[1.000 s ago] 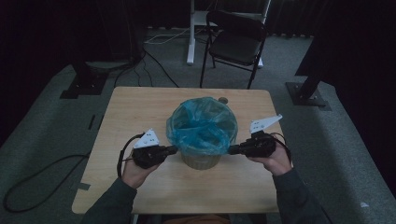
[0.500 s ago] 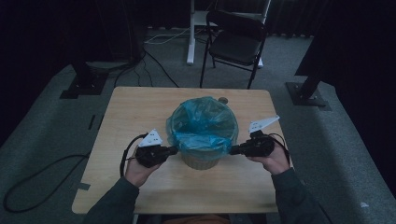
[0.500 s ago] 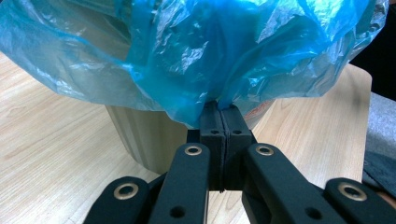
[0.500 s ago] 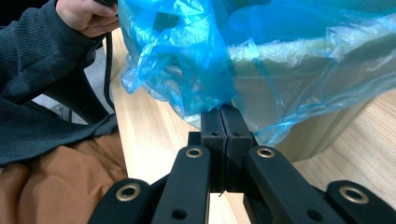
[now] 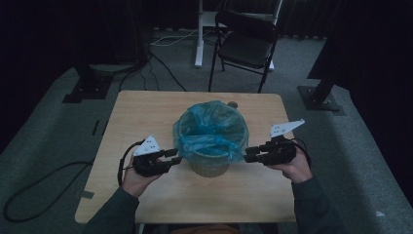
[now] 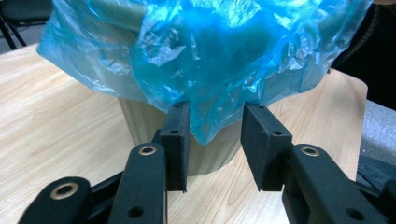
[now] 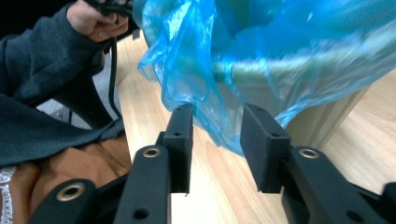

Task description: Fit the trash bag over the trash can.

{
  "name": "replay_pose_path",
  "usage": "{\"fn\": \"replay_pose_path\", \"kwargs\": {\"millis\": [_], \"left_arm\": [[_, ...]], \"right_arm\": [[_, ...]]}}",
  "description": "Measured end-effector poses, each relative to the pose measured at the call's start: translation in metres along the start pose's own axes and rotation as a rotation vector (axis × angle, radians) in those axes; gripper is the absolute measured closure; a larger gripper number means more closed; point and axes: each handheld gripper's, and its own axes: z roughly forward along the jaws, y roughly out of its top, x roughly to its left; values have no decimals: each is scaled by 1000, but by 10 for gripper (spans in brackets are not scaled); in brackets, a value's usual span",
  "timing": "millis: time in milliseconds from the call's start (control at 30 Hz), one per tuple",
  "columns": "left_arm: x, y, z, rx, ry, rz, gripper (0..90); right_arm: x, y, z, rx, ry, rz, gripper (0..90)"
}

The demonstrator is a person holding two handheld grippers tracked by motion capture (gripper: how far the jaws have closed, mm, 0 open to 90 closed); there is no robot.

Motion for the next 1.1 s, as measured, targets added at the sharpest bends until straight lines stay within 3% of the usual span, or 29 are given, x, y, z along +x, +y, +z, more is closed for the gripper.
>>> {"fn": "replay_pose_path", "kwargs": {"millis": [233,367,567,733,967,1100], "left_arm": [[3,8,-20,-84,-12,-19,575],[8,19,-23,-111,-4,-12,556],[17,36,-23,-149,-41,-10,513],[21,40,-18,-131,-68,-10,503],[14,33,-7,-84,-106,-7,640],[10,29,-2,-46,-119,12,726]], "right_arm": [[2,9,-9,-44,-1,-8,553],[3,15,-6,-39,8,-16,540],[6,24,2,-34,30,-31,529],[6,27,7,-32,37,-35,516],[8,27,11,-40,65,-41,514],[11,27,10,-45,102,-46,573]]}}
